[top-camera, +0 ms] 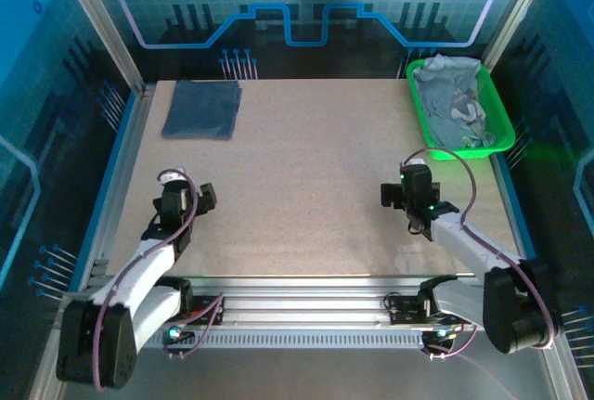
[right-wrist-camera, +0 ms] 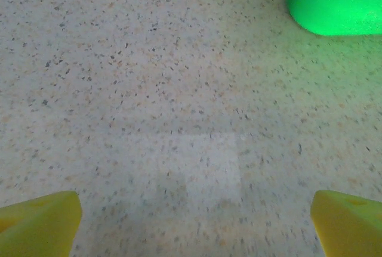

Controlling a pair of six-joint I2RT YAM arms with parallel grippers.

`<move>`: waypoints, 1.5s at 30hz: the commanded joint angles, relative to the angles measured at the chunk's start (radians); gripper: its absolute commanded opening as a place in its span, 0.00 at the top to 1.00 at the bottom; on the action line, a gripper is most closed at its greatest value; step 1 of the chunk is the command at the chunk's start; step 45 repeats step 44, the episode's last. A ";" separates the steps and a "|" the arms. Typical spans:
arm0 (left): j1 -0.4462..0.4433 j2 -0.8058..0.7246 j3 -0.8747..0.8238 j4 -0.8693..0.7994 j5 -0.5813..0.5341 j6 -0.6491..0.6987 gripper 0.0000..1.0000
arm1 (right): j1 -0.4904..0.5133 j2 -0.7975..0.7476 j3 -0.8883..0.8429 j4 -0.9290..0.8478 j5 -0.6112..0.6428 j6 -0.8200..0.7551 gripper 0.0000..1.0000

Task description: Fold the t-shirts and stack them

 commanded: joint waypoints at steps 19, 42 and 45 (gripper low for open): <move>0.044 0.576 -0.071 1.101 0.145 0.156 0.01 | -0.176 0.313 -0.168 0.966 -0.182 -0.117 0.00; 0.049 0.558 0.057 0.829 0.224 0.170 0.01 | -0.160 0.342 -0.057 0.795 -0.316 -0.199 0.00; 0.049 0.558 0.057 0.828 0.225 0.171 0.01 | -0.161 0.340 -0.059 0.800 -0.317 -0.199 0.00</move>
